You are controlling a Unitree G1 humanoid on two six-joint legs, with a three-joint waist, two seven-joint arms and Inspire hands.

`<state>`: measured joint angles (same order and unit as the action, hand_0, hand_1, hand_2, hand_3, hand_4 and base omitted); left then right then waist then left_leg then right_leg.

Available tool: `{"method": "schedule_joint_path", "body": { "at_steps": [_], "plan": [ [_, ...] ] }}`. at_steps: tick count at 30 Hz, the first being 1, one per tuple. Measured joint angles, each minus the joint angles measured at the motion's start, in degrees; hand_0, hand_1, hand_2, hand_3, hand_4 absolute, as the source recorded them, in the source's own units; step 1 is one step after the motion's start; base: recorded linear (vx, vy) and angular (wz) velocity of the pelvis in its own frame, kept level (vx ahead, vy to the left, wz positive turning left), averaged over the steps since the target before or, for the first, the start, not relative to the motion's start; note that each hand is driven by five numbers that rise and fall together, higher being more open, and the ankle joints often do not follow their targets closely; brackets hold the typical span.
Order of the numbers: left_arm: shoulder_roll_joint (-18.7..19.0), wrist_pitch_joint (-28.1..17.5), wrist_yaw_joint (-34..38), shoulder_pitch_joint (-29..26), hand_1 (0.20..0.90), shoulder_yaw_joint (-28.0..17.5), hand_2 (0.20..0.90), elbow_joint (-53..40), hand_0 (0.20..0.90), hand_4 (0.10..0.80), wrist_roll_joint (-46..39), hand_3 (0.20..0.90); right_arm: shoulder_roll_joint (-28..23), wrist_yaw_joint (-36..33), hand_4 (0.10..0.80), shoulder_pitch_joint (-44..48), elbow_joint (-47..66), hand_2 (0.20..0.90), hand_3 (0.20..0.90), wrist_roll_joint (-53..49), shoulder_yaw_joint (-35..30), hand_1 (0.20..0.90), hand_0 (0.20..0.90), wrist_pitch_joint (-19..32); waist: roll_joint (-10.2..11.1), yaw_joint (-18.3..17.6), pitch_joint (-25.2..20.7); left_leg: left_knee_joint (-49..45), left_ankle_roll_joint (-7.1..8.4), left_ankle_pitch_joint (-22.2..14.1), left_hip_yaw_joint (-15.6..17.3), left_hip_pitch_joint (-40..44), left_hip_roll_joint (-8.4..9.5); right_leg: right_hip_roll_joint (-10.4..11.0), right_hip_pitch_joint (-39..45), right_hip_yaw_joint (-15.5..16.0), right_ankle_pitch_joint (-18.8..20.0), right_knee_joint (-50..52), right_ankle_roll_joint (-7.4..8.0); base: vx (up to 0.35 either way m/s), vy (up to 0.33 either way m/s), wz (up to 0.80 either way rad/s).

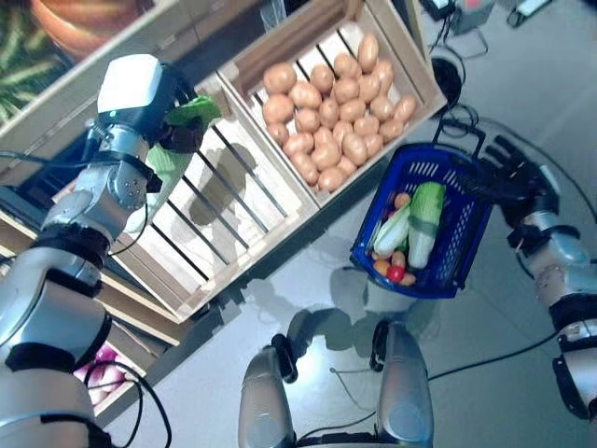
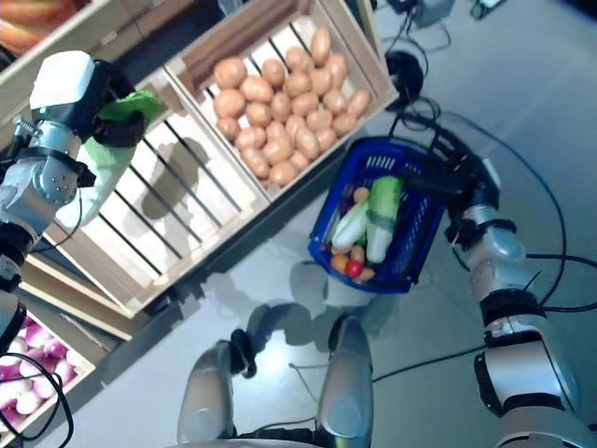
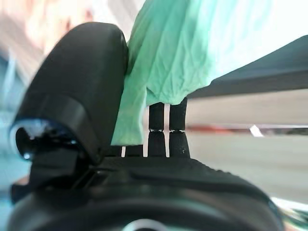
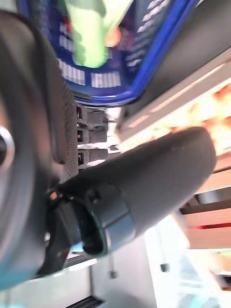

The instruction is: Put vegetables into the basket

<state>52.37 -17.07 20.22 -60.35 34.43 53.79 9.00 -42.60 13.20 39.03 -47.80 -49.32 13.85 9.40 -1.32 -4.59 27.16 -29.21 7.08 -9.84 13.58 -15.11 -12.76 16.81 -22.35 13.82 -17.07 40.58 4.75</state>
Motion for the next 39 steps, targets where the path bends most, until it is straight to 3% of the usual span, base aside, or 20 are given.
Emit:
{"method": "schedule_joint_path", "body": {
  "at_steps": [3,5,9,13,19,28,39],
  "plan": [
    [-1.30,-0.19,-1.83,6.02,0.300,-6.50,0.300,-3.02,0.300,0.400,-3.52,0.300,3.70,0.59,0.800,-2.59,3.38,0.900,0.900,1.96,0.35,0.900,0.900,-2.23,-0.10,0.35,-1.13,10.14,0.65,3.72,1.07,8.85,0.29,-1.63,7.80,2.31,1.66,-7.03,0.10,0.104,-0.047,0.01],
    [-3.63,-0.41,-3.25,10.86,0.300,-7.67,0.300,-4.29,0.300,0.400,-8.20,0.300,6.73,0.71,0.800,-7.30,5.79,0.900,0.900,3.76,0.70,0.900,0.900,-2.80,-0.36,0.85,-8.02,16.83,1.20,6.34,1.09,10.42,0.71,-2.91,8.66,3.26,2.55,-11.25,0.53,0.211,-0.048,0.14],
    [-7.17,-0.34,-8.79,15.88,0.300,-10.33,0.300,-7.36,0.300,0.400,-15.81,0.300,8.80,1.36,0.800,-9.78,9.63,0.900,0.900,4.47,3.37,0.900,0.900,-5.56,-0.92,0.87,-10.22,26.32,0.81,10.24,1.19,18.07,0.76,-5.54,17.60,5.36,6.15,-21.43,1.66,0.122,-0.047,0.10],
    [-12.89,-0.33,-12.66,17.97,0.300,-11.57,0.300,-9.89,0.300,0.400,-23.45,0.300,10.72,1.43,0.800,-10.05,12.75,0.900,0.900,4.37,4.79,0.900,0.900,-7.08,-1.25,1.13,-12.14,30.30,0.65,10.90,1.04,21.36,1.37,-7.35,24.48,5.87,11.31,-32.93,3.48,0.052,-0.042,0.09],
    [-16.31,-1.34,-14.07,20.07,0.300,-12.42,0.300,-17.49,0.300,0.400,-27.51,0.300,15.12,1.27,0.800,-10.07,15.61,0.900,0.900,3.86,5.15,0.900,0.900,-8.41,0.02,1.87,-13.53,33.78,-0.20,11.46,0.82,23.25,3.23,-7.94,30.24,5.77,17.45,-45.00,4.64,0.008,-0.029,0.06],
    [-21.69,-2.08,-13.68,23.95,0.300,-12.27,0.300,-31.28,0.300,0.400,-27.12,0.300,19.03,0.42,0.800,-10.40,20.43,0.900,0.900,3.74,7.47,0.900,0.900,-14.90,0.39,2.70,-13.76,33.87,-0.22,11.45,-0.66,24.23,3.56,-8.02,32.28,5.72,17.87,-45.62,4.70,0.013,-0.025,0.07],
    [-22.73,-1.14,-13.28,24.55,0.300,-8.16,0.300,-34.42,0.300,0.400,-24.30,0.300,21.08,0.41,0.800,-10.96,20.37,0.900,0.900,1.92,9.96,0.900,0.900,-20.22,3.10,2.86,-15.89,33.91,-0.75,12.58,-1.64,24.32,3.71,-7.99,32.86,5.52,18.03,-45.63,4.98,0.003,-0.010,0.04]
  ]
}}
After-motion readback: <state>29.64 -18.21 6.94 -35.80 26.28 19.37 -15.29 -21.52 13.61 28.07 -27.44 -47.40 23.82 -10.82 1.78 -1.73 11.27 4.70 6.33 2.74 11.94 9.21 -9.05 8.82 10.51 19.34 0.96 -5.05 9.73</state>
